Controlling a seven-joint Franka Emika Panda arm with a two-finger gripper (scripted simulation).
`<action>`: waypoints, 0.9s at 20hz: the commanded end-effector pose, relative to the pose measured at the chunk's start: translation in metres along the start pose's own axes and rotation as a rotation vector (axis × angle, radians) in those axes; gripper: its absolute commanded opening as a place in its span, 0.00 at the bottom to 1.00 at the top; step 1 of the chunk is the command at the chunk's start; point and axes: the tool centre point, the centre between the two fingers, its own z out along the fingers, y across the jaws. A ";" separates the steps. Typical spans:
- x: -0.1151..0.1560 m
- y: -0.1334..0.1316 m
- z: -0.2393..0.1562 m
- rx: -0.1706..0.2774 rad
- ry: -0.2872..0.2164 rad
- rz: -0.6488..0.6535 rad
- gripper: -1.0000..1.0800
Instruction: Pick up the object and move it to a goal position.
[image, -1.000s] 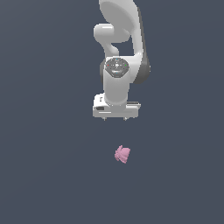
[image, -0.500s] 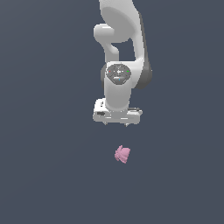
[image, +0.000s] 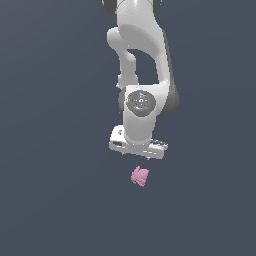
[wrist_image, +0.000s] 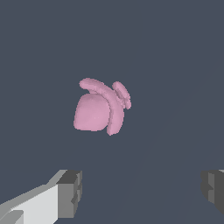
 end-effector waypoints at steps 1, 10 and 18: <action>0.013 -0.007 0.006 0.001 0.007 0.039 0.96; 0.043 -0.024 0.024 0.004 0.025 0.137 0.96; 0.051 -0.030 0.031 0.006 0.031 0.169 0.96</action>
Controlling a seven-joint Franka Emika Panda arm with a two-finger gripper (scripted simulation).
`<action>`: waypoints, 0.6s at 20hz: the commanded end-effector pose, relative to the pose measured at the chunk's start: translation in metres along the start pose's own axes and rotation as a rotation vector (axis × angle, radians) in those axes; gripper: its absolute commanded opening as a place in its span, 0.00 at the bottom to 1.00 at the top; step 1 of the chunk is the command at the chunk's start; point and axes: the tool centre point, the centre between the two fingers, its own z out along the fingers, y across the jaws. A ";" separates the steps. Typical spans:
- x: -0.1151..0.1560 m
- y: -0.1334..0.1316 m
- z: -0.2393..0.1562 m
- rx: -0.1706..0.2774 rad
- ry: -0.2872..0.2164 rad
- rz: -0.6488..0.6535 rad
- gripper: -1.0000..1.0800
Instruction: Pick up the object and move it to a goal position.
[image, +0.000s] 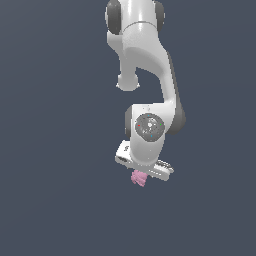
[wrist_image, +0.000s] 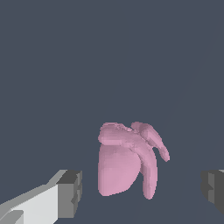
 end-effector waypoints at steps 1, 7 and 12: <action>0.001 -0.001 0.001 0.000 0.001 0.005 0.96; 0.000 0.000 0.011 0.000 0.000 0.002 0.96; 0.000 0.000 0.038 0.000 0.001 0.004 0.96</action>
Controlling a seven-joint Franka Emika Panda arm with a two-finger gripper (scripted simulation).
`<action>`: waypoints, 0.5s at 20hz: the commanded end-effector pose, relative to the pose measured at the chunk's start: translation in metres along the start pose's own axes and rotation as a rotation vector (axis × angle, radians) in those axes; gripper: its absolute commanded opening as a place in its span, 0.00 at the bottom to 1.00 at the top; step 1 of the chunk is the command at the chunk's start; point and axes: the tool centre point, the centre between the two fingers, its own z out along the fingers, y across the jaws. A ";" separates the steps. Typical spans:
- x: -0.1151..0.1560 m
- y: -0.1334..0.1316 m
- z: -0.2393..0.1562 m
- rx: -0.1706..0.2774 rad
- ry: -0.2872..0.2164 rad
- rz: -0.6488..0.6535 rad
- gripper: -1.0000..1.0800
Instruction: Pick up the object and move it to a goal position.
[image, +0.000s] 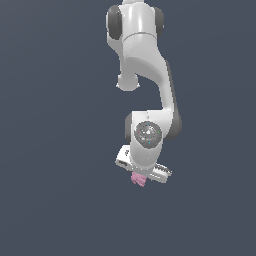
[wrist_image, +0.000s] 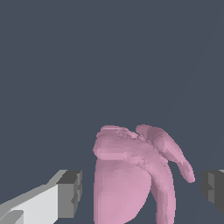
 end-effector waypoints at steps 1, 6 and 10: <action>-0.001 0.000 0.014 0.000 -0.001 0.001 0.96; 0.000 0.000 0.024 0.000 0.000 0.001 0.96; 0.001 0.000 0.022 0.000 0.000 0.001 0.00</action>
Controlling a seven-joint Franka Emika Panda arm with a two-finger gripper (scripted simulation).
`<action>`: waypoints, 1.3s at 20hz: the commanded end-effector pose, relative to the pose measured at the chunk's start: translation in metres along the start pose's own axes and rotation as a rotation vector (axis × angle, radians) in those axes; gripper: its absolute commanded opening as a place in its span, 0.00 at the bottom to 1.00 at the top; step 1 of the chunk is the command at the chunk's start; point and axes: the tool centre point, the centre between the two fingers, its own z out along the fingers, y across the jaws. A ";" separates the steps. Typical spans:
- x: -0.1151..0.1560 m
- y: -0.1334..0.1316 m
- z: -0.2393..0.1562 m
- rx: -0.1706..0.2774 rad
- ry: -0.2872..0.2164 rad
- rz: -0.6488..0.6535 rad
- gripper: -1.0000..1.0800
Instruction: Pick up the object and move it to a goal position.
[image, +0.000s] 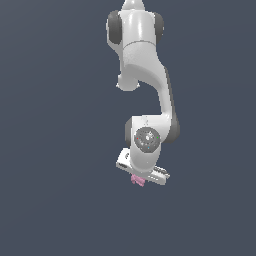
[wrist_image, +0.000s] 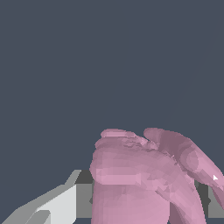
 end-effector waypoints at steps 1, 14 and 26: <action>0.000 0.000 -0.001 0.000 0.001 0.000 0.00; 0.000 0.002 -0.001 0.000 0.001 0.000 0.00; -0.010 0.044 -0.006 0.000 0.001 0.000 0.00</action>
